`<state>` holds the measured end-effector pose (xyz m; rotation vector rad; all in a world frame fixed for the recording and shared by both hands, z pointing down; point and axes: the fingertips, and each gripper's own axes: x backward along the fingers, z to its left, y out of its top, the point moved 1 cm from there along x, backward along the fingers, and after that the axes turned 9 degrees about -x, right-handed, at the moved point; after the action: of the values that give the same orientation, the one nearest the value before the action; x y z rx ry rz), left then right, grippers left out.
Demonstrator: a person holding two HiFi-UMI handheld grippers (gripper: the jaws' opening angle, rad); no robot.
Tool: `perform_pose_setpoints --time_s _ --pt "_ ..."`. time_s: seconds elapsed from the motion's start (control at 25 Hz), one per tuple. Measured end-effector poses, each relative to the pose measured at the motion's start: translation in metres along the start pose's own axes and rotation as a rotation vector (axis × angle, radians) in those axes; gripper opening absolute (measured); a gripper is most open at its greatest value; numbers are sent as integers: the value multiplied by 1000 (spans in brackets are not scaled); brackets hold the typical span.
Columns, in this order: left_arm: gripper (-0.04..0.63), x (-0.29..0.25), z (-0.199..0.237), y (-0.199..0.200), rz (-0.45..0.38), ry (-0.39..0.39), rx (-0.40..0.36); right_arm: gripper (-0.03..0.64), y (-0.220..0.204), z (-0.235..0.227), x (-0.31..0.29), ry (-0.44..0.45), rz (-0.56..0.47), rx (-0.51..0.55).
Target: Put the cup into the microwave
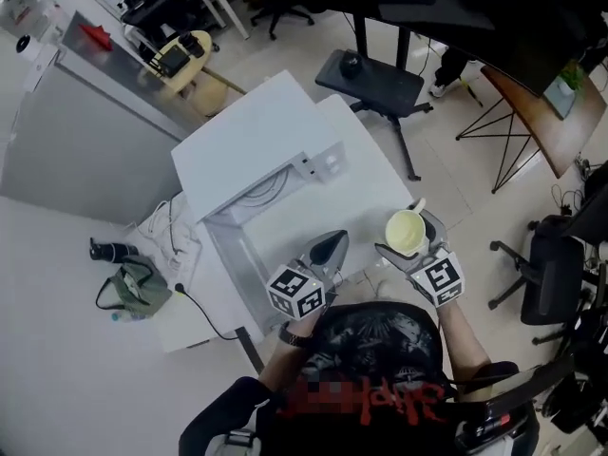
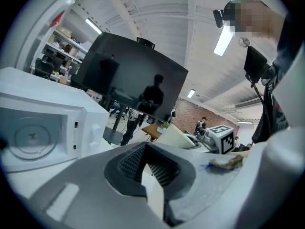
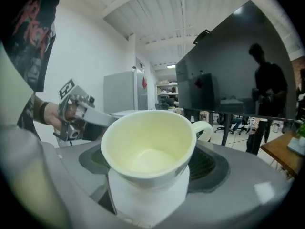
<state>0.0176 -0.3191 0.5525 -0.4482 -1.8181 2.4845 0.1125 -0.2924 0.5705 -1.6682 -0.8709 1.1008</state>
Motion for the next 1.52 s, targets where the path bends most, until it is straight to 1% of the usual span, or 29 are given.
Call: perform_pose_setpoints --time_s 0.12,0.24,0.4,0.52,0.64,0.72,0.8,0.88,1.0,1.12,1.24,1.32,1.52 --pt "0 27 11 0 -45 102 17 459 25 24 -18 116 -21 30" --pt "0 60 19 2 -105 192 17 460 32 48 -47 221 -9 38" --pt "0 113 21 10 -196 301 -11 460 20 85 -95 352 43 21" --pt "0 153 23 17 -220 399 -21 460 2 111 -136 433 92 18" --pt "0 190 29 16 -233 490 -11 460 -20 131 -184 477 143 37" --pt "0 211 34 14 -241 535 6 460 -37 141 -217 476 170 79" --pt "0 225 35 15 -257 550 40 460 -56 150 -252 465 202 110" --pt "0 230 34 15 -273 539 66 460 -74 152 -287 451 238 90" --pt "0 233 39 14 -286 523 71 460 -94 149 -342 408 260 36" --pt "0 235 50 16 -284 509 79 460 -99 141 -389 364 250 18" --pt "0 234 61 12 -301 481 148 460 -103 134 -424 332 243 60" --pt "0 234 67 10 -320 476 184 462 -106 134 -444 319 231 76" --pt "0 231 76 7 -319 472 203 463 -100 127 -472 288 203 44"
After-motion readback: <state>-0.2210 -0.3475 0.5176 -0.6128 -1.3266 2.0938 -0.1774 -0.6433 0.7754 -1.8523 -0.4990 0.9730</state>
